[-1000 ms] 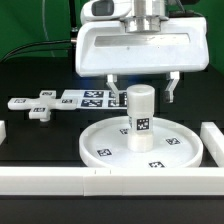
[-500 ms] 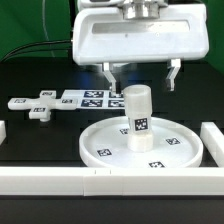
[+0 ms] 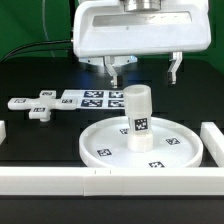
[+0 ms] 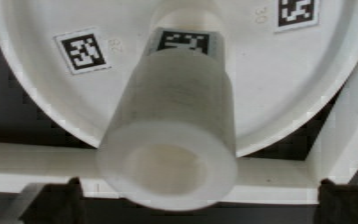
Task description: Assemble round table
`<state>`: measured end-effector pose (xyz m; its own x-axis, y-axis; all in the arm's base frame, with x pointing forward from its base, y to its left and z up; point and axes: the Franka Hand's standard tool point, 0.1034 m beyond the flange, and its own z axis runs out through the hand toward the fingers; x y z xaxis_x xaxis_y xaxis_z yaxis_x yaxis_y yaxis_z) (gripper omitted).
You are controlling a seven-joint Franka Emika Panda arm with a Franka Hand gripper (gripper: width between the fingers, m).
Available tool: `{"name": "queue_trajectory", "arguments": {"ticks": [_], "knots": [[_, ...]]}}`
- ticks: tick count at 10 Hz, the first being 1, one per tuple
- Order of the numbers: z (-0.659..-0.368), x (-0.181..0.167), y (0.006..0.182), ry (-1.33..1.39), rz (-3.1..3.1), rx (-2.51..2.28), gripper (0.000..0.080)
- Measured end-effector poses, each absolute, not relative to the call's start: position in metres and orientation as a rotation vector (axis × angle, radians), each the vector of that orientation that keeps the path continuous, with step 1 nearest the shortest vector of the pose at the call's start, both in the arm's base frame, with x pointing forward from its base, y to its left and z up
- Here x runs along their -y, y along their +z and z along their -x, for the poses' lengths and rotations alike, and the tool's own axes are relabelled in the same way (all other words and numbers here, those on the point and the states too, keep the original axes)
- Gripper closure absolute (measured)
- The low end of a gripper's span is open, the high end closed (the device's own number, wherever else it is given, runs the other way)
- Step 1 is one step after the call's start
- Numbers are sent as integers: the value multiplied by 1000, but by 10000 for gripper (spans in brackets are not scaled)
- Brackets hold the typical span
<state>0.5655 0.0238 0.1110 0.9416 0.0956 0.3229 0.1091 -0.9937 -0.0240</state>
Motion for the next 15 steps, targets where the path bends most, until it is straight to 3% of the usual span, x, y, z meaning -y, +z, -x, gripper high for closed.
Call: {"name": "queue_trajectory", "arguments": {"ticks": [6, 13, 14, 15], "knots": [[-565, -21, 106, 98, 3007, 188, 151], [-568, -16, 91, 31, 3022, 186, 151], [-567, -16, 89, 35, 3022, 187, 273], [-567, -17, 89, 34, 3022, 188, 273]]}}
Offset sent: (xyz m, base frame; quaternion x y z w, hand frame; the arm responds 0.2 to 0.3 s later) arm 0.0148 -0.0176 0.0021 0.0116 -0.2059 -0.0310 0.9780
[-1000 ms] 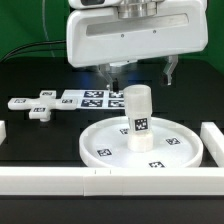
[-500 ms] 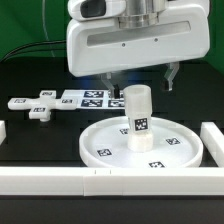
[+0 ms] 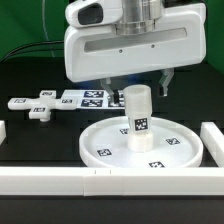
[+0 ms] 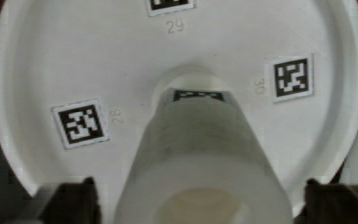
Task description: Assemble round table
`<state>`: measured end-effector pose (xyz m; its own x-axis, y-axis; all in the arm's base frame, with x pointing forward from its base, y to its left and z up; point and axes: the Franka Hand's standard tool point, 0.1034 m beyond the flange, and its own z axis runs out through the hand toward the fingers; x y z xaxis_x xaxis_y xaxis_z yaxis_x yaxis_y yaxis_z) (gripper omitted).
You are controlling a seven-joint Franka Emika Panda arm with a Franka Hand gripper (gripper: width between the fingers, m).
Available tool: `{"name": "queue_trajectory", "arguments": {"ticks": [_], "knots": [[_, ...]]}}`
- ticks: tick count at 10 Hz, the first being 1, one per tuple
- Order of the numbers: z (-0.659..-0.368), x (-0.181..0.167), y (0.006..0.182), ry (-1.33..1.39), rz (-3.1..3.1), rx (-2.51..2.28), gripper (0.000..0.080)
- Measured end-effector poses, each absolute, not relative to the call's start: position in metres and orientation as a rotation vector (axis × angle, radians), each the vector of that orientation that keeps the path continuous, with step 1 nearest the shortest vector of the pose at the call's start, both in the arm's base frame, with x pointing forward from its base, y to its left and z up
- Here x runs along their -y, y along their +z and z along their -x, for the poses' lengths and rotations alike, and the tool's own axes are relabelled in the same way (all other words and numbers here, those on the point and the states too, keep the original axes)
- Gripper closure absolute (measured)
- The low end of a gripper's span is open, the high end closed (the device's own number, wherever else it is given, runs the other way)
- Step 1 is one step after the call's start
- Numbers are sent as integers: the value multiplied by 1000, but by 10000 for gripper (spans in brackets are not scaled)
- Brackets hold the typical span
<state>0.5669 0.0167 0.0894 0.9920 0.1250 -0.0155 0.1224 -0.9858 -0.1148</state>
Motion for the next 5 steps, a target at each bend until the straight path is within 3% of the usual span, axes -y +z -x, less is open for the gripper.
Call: {"name": "queue_trajectory", "arguments": {"ticks": [1, 5], "knots": [[-567, -17, 89, 34, 3022, 188, 396], [-567, -17, 89, 35, 3023, 163, 393]]}}
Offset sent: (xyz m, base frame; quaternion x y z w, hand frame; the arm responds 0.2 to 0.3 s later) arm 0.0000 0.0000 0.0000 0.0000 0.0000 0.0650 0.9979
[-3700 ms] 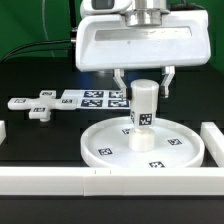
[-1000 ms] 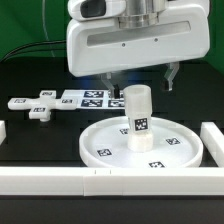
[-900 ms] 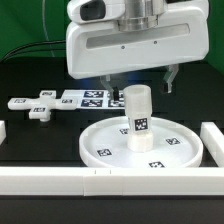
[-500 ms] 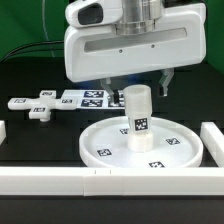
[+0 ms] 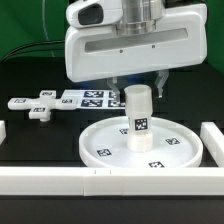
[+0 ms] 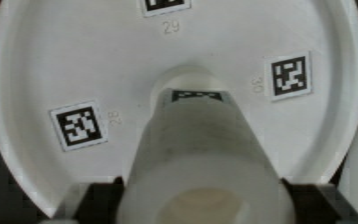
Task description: Assemble round table
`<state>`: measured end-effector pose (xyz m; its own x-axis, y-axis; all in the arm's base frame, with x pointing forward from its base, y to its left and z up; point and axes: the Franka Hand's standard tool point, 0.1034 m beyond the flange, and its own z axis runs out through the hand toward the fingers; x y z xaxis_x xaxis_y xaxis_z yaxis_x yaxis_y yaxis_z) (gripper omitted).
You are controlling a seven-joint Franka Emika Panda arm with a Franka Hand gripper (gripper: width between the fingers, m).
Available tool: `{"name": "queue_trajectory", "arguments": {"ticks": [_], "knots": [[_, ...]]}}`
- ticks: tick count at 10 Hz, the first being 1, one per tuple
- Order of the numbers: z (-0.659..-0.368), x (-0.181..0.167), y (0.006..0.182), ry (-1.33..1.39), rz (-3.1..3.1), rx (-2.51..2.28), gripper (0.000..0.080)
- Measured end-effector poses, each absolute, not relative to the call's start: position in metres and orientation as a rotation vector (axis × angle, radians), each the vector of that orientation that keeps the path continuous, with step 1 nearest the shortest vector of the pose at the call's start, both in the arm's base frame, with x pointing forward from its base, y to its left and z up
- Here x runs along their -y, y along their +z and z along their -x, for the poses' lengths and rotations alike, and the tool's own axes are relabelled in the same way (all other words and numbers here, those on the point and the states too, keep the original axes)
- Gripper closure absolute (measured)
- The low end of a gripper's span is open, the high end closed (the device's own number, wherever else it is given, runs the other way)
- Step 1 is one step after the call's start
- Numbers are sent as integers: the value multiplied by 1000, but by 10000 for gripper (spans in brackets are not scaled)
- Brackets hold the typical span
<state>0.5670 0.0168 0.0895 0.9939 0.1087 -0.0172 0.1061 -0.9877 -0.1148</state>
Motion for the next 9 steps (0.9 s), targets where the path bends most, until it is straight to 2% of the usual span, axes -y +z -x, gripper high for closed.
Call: {"name": "queue_trajectory", "arguments": {"ticks": [5, 9], "knots": [[-568, -26, 88, 53, 2898, -739, 392], [-567, -27, 88, 67, 2769, -1130, 390]]}}
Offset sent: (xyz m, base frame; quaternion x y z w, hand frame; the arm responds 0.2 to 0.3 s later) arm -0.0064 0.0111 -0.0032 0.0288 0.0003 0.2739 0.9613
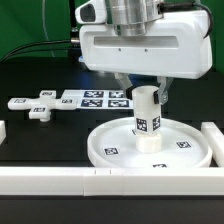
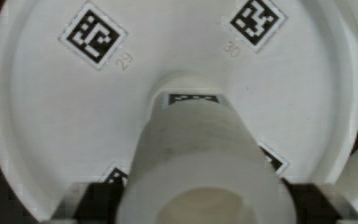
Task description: Assemble round table
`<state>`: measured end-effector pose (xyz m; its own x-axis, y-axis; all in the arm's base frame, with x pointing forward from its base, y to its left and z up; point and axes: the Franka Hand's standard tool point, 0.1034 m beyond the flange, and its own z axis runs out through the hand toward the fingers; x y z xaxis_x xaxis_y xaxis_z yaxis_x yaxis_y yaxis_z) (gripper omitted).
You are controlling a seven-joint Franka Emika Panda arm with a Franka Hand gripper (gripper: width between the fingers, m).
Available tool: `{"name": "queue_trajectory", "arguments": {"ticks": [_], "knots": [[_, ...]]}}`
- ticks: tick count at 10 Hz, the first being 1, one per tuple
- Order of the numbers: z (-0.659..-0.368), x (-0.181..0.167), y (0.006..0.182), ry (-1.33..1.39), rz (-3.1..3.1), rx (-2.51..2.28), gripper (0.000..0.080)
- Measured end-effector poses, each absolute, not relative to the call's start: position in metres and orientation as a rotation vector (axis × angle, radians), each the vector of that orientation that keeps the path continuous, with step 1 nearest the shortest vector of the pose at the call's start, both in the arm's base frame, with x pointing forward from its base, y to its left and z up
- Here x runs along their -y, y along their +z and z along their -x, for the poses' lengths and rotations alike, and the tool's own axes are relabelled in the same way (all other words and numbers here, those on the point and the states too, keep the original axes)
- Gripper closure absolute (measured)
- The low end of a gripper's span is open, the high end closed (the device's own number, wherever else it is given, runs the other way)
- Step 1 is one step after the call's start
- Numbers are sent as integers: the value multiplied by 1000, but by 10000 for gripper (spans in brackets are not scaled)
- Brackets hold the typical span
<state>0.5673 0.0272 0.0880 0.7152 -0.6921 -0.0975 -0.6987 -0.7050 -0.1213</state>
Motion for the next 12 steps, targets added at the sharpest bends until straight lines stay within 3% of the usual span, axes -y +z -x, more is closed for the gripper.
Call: {"name": "queue_trajectory", "arguments": {"ticks": [9, 12], "knots": [[-565, -35, 86, 206, 2052, -2103, 390], [-566, -35, 86, 233, 1923, -2204, 390]]}}
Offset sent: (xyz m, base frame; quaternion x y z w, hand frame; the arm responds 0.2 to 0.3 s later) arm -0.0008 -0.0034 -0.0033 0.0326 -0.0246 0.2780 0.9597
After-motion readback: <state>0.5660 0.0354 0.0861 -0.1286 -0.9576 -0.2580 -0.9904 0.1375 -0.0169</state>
